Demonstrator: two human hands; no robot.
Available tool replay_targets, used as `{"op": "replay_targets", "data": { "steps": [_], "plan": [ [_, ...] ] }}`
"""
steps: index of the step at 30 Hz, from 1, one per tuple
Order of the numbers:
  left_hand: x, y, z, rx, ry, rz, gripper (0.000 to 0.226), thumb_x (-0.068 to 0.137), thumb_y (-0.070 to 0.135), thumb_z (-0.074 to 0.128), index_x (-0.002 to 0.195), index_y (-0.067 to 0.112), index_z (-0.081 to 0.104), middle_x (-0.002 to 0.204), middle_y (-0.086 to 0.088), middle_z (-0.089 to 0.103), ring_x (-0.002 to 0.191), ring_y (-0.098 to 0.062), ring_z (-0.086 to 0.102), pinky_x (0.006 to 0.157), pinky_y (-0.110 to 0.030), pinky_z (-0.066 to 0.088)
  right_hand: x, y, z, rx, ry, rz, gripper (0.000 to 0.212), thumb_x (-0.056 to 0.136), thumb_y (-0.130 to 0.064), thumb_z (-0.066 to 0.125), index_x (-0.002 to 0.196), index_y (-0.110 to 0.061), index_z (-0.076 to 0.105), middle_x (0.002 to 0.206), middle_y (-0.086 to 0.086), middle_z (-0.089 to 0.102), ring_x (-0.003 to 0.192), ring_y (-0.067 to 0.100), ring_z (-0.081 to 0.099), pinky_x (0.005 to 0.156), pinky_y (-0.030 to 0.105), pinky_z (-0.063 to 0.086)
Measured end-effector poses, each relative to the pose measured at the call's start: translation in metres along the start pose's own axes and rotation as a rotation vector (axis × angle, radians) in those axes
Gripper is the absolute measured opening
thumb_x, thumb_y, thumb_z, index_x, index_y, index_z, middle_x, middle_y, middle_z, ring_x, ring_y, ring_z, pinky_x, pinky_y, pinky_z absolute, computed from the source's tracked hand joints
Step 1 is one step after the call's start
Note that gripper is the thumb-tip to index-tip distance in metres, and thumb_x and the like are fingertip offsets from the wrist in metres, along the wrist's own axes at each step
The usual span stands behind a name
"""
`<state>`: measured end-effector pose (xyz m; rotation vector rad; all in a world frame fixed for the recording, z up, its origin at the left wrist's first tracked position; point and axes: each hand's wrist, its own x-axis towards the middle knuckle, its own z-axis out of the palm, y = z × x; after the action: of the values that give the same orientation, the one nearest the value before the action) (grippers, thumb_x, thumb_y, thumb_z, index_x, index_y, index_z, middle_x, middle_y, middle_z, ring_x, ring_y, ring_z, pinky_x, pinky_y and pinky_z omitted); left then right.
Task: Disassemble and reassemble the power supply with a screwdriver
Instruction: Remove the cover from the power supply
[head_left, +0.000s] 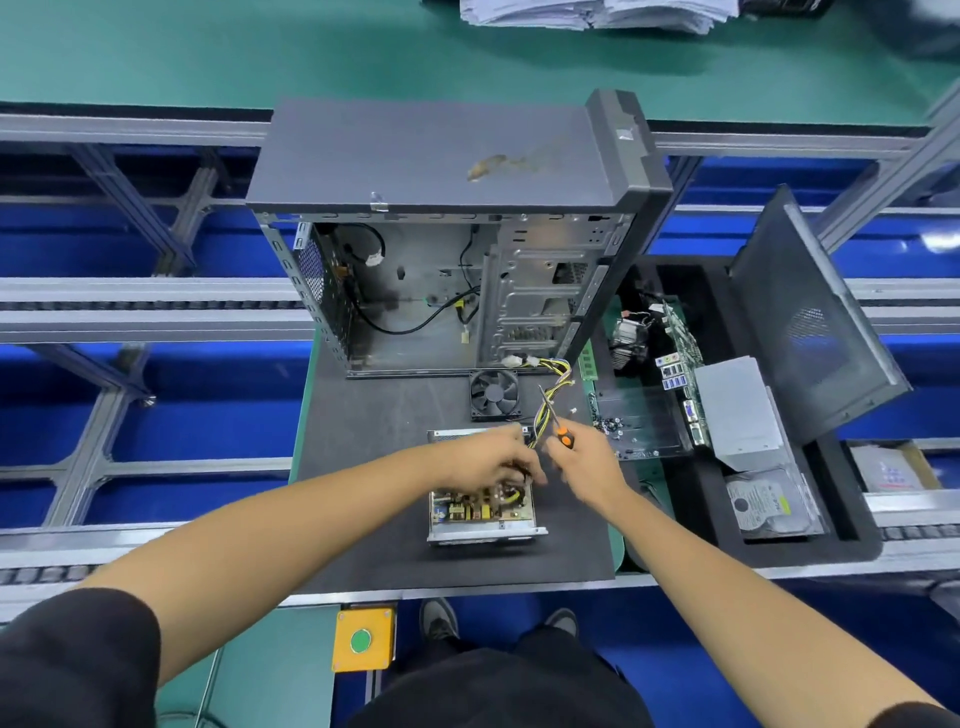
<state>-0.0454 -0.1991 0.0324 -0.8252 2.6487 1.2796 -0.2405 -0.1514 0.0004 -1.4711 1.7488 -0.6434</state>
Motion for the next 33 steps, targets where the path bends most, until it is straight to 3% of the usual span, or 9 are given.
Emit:
{"op": "replay_targets", "data": {
  "steps": [5,9,14,20,22,24,26,29,33],
  "plan": [
    [0.01,0.006,0.005,0.13,-0.046,0.056,0.029,0.091,0.009,0.071,0.12,0.011,0.065,0.117,-0.008,0.059,0.104,-0.021,0.058,0.09,-0.036,0.046,0.0,0.005,-0.001,0.05,-0.076,-0.013,0.017,0.077,-0.036,0.047,0.062,-0.028,0.044,0.053,0.001,0.054,0.046,0.019,0.05,0.053,0.04,0.042],
    [0.014,0.012,0.012,0.175,-0.007,0.1,0.027,0.091,0.023,0.073,0.116,0.019,0.066,0.109,0.001,0.066,0.097,-0.017,0.062,0.08,-0.032,0.047,0.001,0.01,-0.004,0.121,-0.058,-0.017,0.024,0.082,-0.026,0.049,0.062,-0.022,0.037,0.055,-0.009,0.036,0.057,0.013,0.03,0.058,0.036,0.027],
    [0.007,0.012,0.025,0.279,-0.073,0.22,0.021,0.092,0.021,0.071,0.112,0.025,0.069,0.104,0.008,0.067,0.095,-0.011,0.062,0.071,-0.024,0.038,-0.004,0.014,-0.006,0.209,-0.153,-0.019,0.02,0.084,-0.026,0.051,0.066,-0.018,0.048,0.06,0.01,0.063,0.047,0.026,0.053,0.051,0.035,0.043],
    [-0.008,-0.002,0.018,0.181,-0.179,0.197,0.042,0.092,0.001,0.065,0.128,0.022,0.066,0.112,0.003,0.066,0.103,-0.015,0.063,0.082,-0.025,0.045,-0.006,0.002,-0.003,0.108,-0.176,-0.175,0.009,0.076,-0.023,0.041,0.07,-0.029,0.044,0.057,0.007,0.058,0.042,0.025,0.05,0.045,0.03,0.042],
    [-0.017,-0.006,0.012,0.133,-0.094,0.196,0.052,0.085,-0.009,0.065,0.127,0.021,0.065,0.111,0.002,0.064,0.102,-0.016,0.063,0.085,-0.027,0.048,-0.004,-0.004,-0.003,0.061,-0.166,-0.241,0.012,0.074,-0.021,0.039,0.075,-0.033,0.042,0.055,0.005,0.053,0.044,0.029,0.047,0.043,0.037,0.041],
    [-0.031,-0.017,0.003,0.126,0.132,0.239,0.03,0.087,0.0,0.073,0.114,0.014,0.069,0.103,0.001,0.065,0.099,-0.016,0.059,0.087,-0.025,0.045,0.0,-0.01,-0.003,-0.029,-0.163,-0.287,0.016,0.073,-0.016,0.041,0.085,-0.027,0.038,0.055,0.002,0.047,0.05,0.031,0.041,0.05,0.042,0.039],
    [-0.056,-0.036,-0.007,0.087,0.322,0.173,0.012,0.088,0.015,0.077,0.098,0.013,0.07,0.093,0.005,0.063,0.09,-0.011,0.055,0.084,-0.022,0.043,0.004,-0.017,-0.001,-0.102,-0.164,-0.313,0.025,0.073,-0.014,0.044,0.092,-0.028,0.035,0.056,-0.003,0.043,0.051,0.026,0.036,0.054,0.039,0.033],
    [-0.102,-0.075,-0.014,-0.074,0.494,-0.128,0.021,0.083,0.023,0.083,0.087,0.015,0.064,0.085,0.011,0.061,0.081,-0.004,0.052,0.076,-0.018,0.042,0.009,-0.031,0.002,-0.199,-0.176,-0.321,0.03,0.076,-0.016,0.047,0.091,-0.035,0.03,0.056,-0.005,0.044,0.047,0.018,0.037,0.052,0.033,0.027],
    [-0.15,-0.116,-0.003,-0.327,0.472,-0.469,0.024,0.081,0.008,0.084,0.083,0.014,0.06,0.085,-0.002,0.067,0.072,-0.011,0.056,0.075,-0.027,0.05,0.017,-0.044,0.007,-0.298,-0.136,-0.291,0.03,0.078,-0.025,0.058,0.086,-0.038,0.032,0.065,-0.01,0.056,0.055,0.008,0.048,0.055,0.031,0.031]
  ]
}}
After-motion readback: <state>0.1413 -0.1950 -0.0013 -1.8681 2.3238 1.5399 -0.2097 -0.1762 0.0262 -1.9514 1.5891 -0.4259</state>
